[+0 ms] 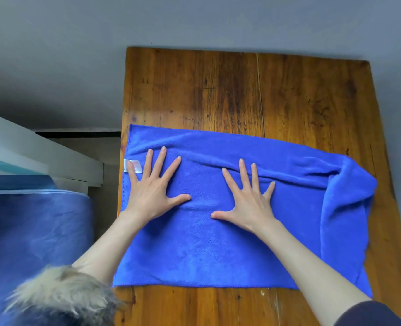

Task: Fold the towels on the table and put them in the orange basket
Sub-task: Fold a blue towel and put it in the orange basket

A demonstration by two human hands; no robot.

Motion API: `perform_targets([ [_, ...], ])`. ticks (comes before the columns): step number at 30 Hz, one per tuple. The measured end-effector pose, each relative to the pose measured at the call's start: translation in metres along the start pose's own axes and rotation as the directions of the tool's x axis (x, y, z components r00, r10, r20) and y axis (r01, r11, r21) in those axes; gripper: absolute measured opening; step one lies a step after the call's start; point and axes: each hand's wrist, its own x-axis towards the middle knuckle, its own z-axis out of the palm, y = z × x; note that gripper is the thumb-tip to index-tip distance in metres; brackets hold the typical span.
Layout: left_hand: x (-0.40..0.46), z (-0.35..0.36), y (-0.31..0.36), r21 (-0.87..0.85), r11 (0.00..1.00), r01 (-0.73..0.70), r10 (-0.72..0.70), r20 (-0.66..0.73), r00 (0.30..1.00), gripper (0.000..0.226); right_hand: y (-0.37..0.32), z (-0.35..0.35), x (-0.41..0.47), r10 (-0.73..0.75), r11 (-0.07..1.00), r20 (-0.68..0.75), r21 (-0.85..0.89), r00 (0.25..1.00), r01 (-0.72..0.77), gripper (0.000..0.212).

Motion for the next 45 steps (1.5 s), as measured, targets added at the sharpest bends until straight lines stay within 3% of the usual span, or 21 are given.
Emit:
perform_targets([
  [5,0.001,-0.010,0.006,-0.033,0.999,0.011,-0.010,0.028,1.000,0.097,0.000,-0.009,-0.002,-0.026,0.993,-0.019,0.111,0.999,0.028,0.101],
  [8,0.001,-0.010,0.026,-0.092,0.996,0.001,-0.006,-0.060,0.998,0.092,0.018,-0.009,-0.015,-0.007,0.975,-0.183,0.217,0.983,0.047,0.079],
  [12,0.005,-0.004,0.071,-0.093,0.989,-0.115,0.099,-0.168,0.981,0.079,0.070,-0.002,-0.033,0.186,0.946,-0.378,0.319,0.907,-0.061,0.056],
  [16,0.005,0.004,0.125,-0.102,0.980,-0.172,0.159,-0.129,0.979,0.071,0.133,0.004,-0.052,0.368,0.922,-0.488,0.301,0.791,-0.243,0.050],
  [20,-0.003,0.018,0.185,-0.103,0.978,-0.180,0.174,-0.067,0.983,0.068,0.173,0.012,-0.068,0.619,0.760,-0.339,0.487,0.709,-0.431,0.054],
  [24,-0.006,0.029,0.240,-0.059,0.965,-0.256,0.253,-0.054,0.966,0.071,0.194,0.024,-0.064,0.633,0.715,-0.210,0.529,0.745,-0.458,0.050],
  [28,0.003,0.030,0.282,-0.030,0.975,-0.221,0.223,0.057,0.973,0.081,0.205,0.022,-0.058,0.520,0.742,-0.299,0.622,0.800,-0.250,0.015],
  [32,0.008,0.027,0.297,0.003,0.995,-0.100,0.098,0.146,0.984,0.098,0.239,0.004,-0.063,0.510,0.704,-0.364,0.698,0.780,-0.134,0.016],
  [35,0.010,0.021,0.298,0.039,0.997,-0.061,0.054,0.168,0.984,0.106,0.283,-0.013,-0.063,0.547,0.717,-0.451,0.687,0.705,-0.118,0.012],
  [37,0.012,0.017,0.303,0.052,0.998,-0.044,0.034,0.184,0.982,0.106,0.304,-0.021,-0.061,0.519,0.739,-0.490,0.669,0.700,-0.080,0.014],
  [40,0.017,0.014,0.316,0.032,0.998,-0.057,0.052,0.135,0.989,0.084,0.317,-0.019,-0.056,0.474,0.718,-0.454,0.695,0.754,-0.033,0.026],
  [43,0.025,0.013,0.331,-0.060,0.988,-0.144,0.140,-0.070,0.988,0.054,0.331,-0.009,-0.046,0.614,0.553,-0.289,0.822,0.734,-0.139,0.022],
  [45,0.031,0.010,0.340,-0.088,0.980,-0.177,0.169,-0.098,0.981,0.051,0.340,-0.006,-0.040,0.639,0.495,-0.164,0.835,0.752,-0.239,0.021],
])
